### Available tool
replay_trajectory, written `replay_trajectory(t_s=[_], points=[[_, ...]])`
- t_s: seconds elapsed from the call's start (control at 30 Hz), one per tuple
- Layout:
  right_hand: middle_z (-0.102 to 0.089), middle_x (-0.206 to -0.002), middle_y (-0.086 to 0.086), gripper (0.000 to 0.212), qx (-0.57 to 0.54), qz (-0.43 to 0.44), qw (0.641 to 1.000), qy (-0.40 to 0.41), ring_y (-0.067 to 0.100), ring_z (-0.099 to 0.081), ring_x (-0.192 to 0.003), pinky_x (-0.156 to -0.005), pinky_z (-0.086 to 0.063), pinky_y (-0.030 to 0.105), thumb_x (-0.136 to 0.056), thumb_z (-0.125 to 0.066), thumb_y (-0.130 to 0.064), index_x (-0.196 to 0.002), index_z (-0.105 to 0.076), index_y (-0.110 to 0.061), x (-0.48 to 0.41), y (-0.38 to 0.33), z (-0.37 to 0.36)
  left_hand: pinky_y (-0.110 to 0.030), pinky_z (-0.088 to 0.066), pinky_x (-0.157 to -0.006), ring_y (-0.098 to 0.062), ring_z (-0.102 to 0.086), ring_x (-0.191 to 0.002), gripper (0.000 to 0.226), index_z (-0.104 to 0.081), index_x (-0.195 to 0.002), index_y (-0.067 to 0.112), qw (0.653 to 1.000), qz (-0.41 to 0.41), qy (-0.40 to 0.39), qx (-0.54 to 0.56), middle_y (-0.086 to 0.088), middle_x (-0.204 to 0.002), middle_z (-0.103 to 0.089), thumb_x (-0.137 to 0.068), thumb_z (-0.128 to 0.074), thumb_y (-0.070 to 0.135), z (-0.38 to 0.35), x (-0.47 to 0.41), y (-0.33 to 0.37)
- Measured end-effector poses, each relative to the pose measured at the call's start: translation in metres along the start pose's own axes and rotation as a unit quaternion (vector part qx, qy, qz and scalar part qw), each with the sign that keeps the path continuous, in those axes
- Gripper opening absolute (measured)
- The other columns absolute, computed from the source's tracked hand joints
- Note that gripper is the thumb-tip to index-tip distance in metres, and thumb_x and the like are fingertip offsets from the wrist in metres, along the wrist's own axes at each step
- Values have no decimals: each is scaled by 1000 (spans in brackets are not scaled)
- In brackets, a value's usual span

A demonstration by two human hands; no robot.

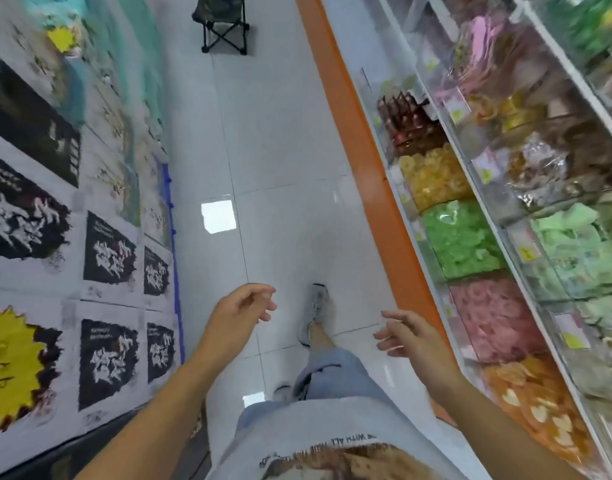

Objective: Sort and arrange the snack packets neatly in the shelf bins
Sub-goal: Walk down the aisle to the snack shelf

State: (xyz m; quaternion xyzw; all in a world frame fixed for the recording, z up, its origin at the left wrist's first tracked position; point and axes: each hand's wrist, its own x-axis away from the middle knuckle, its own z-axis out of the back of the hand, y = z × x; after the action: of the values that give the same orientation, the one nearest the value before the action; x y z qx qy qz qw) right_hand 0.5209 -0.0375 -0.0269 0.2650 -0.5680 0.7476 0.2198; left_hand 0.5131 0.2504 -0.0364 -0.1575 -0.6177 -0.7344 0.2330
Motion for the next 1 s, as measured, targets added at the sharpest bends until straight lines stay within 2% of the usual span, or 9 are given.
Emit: replay_trajectory(t_s=[0.23, 0.43, 0.57, 0.73, 0.87, 1.0], points=[[-72, -88, 11, 16, 31, -5, 999, -31, 21, -66, -74, -67, -50, 30, -97, -51, -13, -107, -63, -18, -135, -102, -7, -25, -49, -71, -15, -64, -75, 15, -68, -100, 22, 999, 32, 21, 2, 1, -86, -71, -98, -53, 20, 20, -116, 68], [-72, -88, 10, 15, 77, 11, 993, -91, 17, -65, -72, -66, -49, 28, -97, -51, -15, -107, -62, -18, -252, -227, -45, -18, -51, -65, -11, -63, -69, 14, -69, -100, 19, 992, 68, 92, 60, -3, -85, -71, -97, -55, 18, 65, -200, 123], [-72, -88, 6, 15, 109, 23, 988, -110, 18, -67, -76, -70, -52, 30, -97, -51, -17, -107, -62, -22, -328, -295, -85, -26, -51, -70, -14, -64, -71, 14, -69, -101, 19, 987, 85, 114, 75, -2, -85, -72, -97, -56, 18, 103, -274, 144], [-72, -90, 8, 16, 86, 13, 993, -81, 19, -66, -76, -70, -52, 31, -98, -50, -17, -108, -62, -20, -414, -379, -131, -26, -52, -71, -13, -65, -73, 14, -69, -99, 23, 992, 71, 90, 55, 4, -84, -72, -97, -55, 21, 159, -397, 193], [-71, -89, 11, 16, 56, -8, 998, -42, 21, -64, -74, -69, -52, 31, -98, -50, -15, -107, -62, -17, -467, -444, -149, -25, -50, -72, -16, -65, -76, 14, -69, -100, 24, 997, 58, 43, 21, 2, -86, -72, -96, -56, 22, 201, -495, 258], [-72, -89, 10, 15, 17, -25, 999, -13, 17, -65, -73, -72, -52, 32, -98, -51, -16, -107, -63, -20, -519, -499, -152, -17, -49, -70, -10, -66, -75, 15, -69, -102, 25, 999, 23, -13, -20, 3, -89, -72, -97, -55, 22, 218, -598, 332]])
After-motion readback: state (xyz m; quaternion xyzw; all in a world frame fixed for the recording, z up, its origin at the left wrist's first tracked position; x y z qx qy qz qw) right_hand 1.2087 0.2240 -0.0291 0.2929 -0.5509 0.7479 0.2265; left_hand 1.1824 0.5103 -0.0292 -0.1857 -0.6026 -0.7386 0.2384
